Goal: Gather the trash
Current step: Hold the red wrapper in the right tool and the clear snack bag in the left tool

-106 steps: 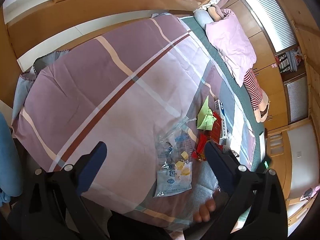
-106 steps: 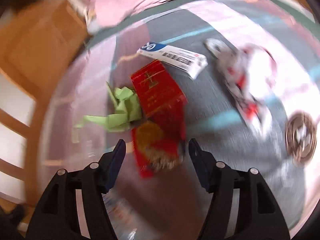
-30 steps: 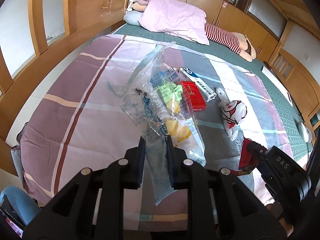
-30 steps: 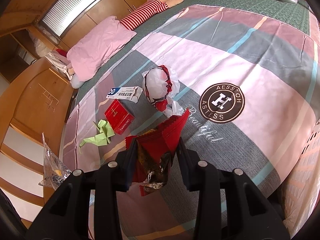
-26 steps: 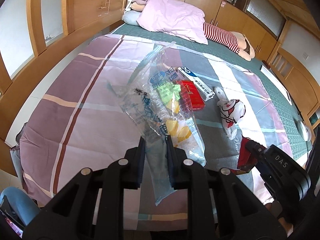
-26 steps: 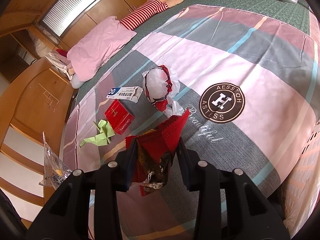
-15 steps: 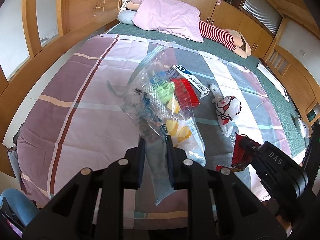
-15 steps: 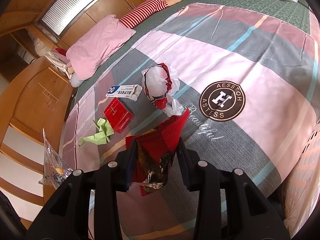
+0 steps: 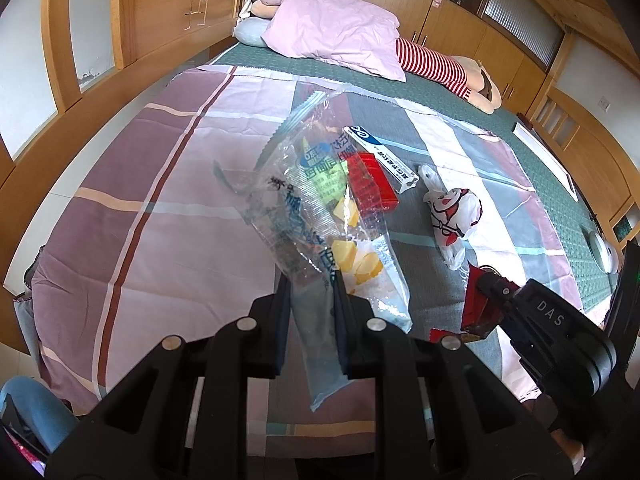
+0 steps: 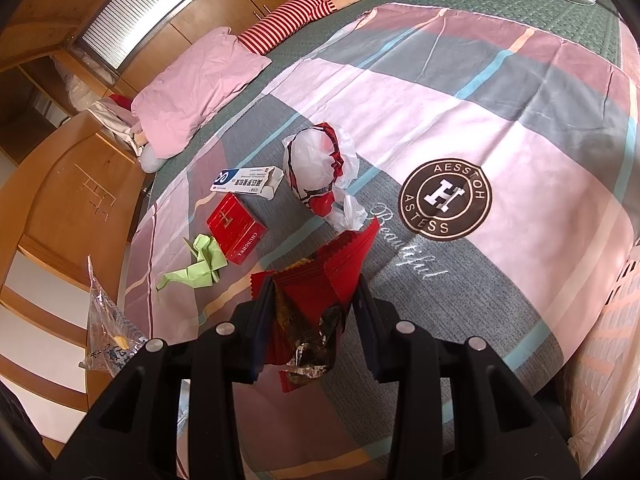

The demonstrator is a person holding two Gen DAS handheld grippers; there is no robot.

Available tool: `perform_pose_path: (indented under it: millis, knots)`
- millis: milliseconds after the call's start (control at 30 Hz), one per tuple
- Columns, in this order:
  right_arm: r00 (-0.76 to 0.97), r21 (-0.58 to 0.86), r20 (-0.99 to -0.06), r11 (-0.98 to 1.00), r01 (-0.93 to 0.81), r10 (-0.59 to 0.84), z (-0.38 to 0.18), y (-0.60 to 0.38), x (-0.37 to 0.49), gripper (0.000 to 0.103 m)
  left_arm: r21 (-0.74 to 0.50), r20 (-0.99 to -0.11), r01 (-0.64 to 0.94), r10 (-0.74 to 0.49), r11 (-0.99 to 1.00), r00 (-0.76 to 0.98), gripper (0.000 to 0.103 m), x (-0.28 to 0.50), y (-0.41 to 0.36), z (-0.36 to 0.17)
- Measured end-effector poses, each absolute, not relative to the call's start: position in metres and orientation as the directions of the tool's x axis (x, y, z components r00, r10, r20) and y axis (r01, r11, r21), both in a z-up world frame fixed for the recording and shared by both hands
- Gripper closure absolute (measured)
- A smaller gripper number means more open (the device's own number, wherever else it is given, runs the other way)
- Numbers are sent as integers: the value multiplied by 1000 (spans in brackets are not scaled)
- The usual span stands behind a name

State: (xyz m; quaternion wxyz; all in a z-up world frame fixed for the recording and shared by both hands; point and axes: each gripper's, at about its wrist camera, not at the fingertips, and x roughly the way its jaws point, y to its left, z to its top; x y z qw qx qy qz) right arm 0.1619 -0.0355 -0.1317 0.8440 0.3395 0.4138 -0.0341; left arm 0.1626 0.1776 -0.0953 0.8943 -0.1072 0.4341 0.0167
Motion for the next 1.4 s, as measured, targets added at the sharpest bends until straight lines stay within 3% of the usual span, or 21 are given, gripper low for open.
perform_pose_path:
  millis: [1400]
  knots:
    - [641,561,-724,760,330,255,-136,-33,163,64,-212,-795,-102,-111,972,596,83,167,179,-104]
